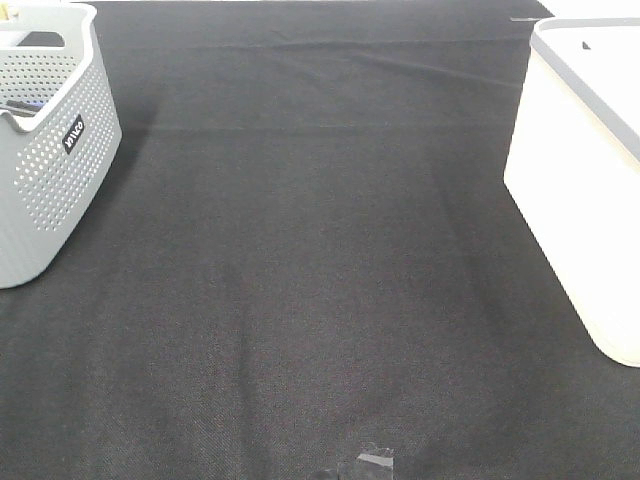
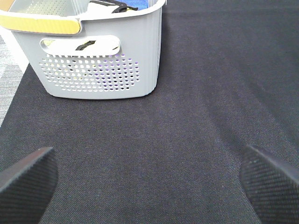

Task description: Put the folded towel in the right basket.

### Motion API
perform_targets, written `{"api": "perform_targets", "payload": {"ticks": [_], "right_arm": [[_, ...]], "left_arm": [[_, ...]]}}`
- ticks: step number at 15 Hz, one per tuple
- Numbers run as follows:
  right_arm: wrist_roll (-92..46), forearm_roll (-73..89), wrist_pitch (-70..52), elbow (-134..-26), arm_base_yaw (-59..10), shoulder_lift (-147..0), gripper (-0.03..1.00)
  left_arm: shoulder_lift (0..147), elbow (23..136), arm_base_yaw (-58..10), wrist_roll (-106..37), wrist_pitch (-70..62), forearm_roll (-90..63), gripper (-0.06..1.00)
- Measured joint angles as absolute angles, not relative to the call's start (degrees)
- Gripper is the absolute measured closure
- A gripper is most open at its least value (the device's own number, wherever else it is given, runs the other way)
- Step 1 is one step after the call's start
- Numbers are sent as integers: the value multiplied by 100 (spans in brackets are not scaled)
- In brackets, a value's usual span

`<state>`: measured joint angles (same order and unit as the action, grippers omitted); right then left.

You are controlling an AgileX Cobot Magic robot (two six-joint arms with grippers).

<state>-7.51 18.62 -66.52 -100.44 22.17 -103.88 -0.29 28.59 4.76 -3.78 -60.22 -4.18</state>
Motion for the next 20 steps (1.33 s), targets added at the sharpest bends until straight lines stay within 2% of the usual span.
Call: {"api": "perform_targets", "payload": {"ticks": [8,10,13,16,20], "right_arm": [[-52,642,-6933,-10038,791,-9511,0],[-40,584,-6939,-9694,539,-9024,0],[-34,607,-6675,-8113,183,-7437,0],[-57,642,-6154,-6463,183,-5730,0],[-413,630,-5816,-4801,183,-3352,0]], "left_arm": [[-29,2859,476,-378,-6022,-418,-4],[-29,2859,476,-378,-6022,-418,-4],[-29,2859,476,-378,-6022,-418,-4],[-29,2859,476,-378,-6022,-418,-4],[-29,2859,476,-378,-6022,-418,-4]]}}
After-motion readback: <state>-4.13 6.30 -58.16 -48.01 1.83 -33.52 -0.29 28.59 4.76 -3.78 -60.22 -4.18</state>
